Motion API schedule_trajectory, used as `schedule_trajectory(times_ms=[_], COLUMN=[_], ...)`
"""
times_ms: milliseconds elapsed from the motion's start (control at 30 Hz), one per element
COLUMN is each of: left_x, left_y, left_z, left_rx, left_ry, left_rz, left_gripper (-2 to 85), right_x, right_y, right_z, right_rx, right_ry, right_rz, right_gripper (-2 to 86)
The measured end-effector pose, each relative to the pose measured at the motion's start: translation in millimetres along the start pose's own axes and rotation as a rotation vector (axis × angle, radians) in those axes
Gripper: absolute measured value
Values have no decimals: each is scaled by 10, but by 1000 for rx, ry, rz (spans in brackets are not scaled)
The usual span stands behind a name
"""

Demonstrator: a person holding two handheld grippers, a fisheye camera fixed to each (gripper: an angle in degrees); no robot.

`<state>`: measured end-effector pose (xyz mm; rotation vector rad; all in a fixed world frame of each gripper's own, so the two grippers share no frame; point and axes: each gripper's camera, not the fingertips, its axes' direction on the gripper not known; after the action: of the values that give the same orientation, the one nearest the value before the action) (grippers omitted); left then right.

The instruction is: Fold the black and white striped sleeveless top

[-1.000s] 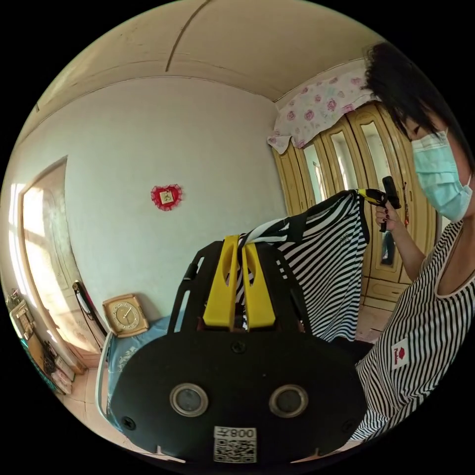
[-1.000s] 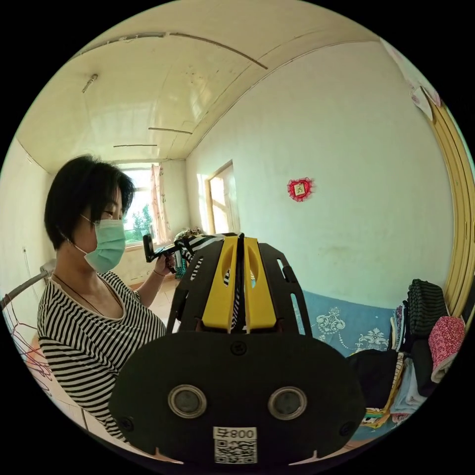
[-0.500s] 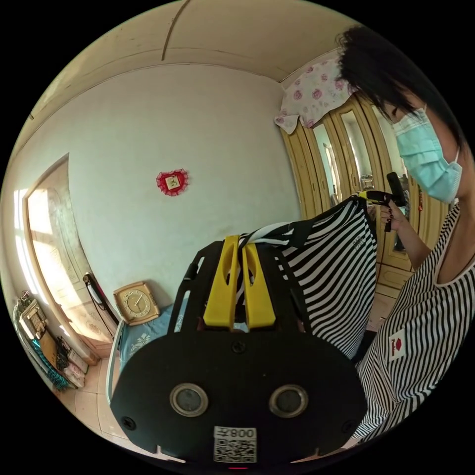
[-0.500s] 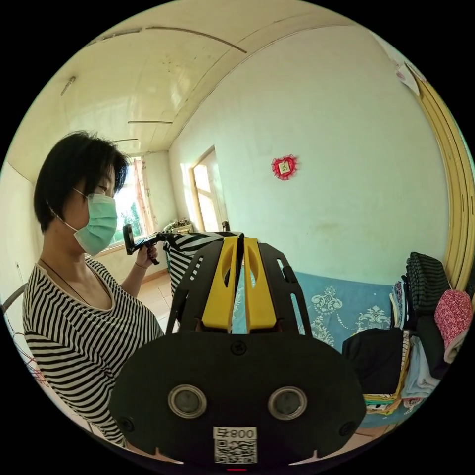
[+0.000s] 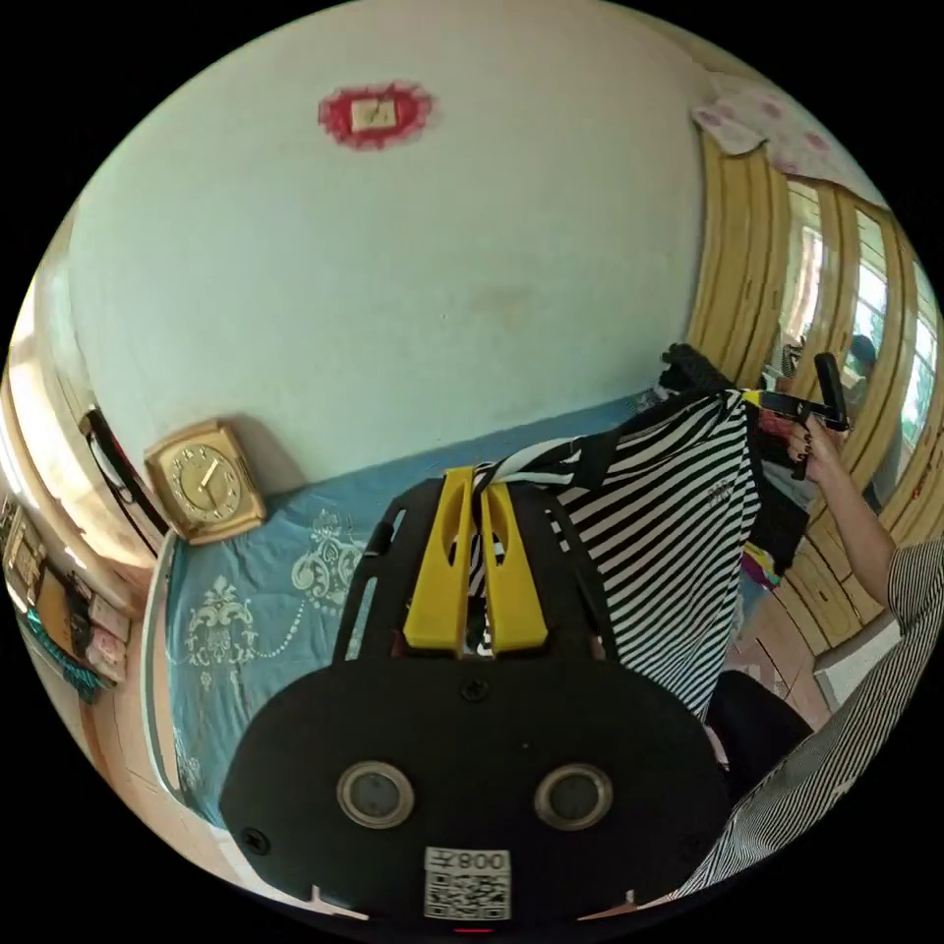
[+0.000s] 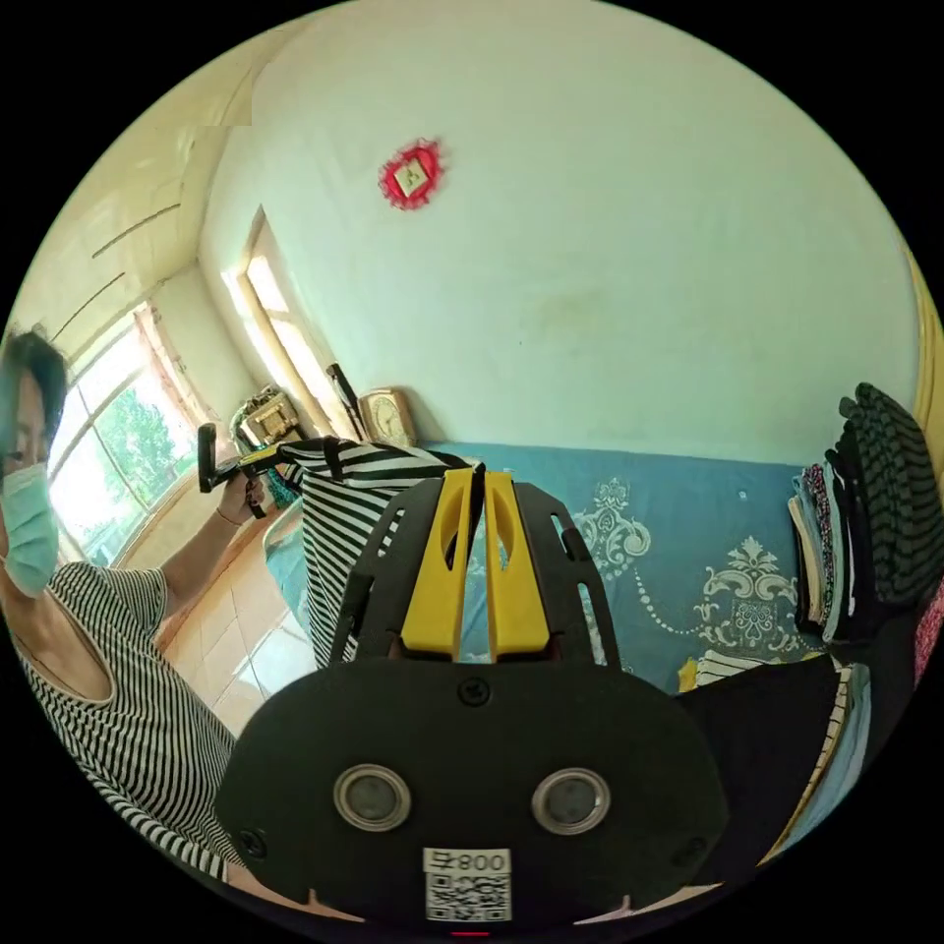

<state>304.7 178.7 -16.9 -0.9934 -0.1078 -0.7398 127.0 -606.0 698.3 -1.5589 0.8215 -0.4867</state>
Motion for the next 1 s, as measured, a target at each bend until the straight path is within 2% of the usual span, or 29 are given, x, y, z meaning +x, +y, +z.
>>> schedule_trajectory(times_ms=[167, 233, 300, 367, 500, 633, 833, 1000], left_x=[-589, -694, -751, -780, -884, -1073, -817, -592], left_y=[-47, 85, 238, 458, 859, 1496, 2576, 3510], left_z=[2363, 3032, 3477, 3662, 3524, 3126, 2687, 2515], left_rx=[-265, -386, -459, -430, -368, -323, -506, -593], left_ry=[60, 72, 101, 97, 133, 197, 267, 379], left_rz=[-230, -277, -296, -294, -312, -452, -535, -708], left_gripper=[8, 12, 20, 33, 59, 77, 80, 87], right_x=[1144, 1512, 1791, 2002, 2010, 1611, 630, -23], right_y=[387, 695, 1059, 1532, 2239, 3101, 4485, 5632], right_z=[2271, 2974, 3513, 3907, 3982, 3586, 3028, 2569], right_rx=[-292, -398, -470, -498, -464, -394, -505, -583], right_ry=[57, 57, 58, 83, 33, -39, -123, -117], right_rz=[141, 222, 293, 361, 395, 408, 460, 565], right_gripper=[24, 26, 28, 32, 45, 53, 64, 75])
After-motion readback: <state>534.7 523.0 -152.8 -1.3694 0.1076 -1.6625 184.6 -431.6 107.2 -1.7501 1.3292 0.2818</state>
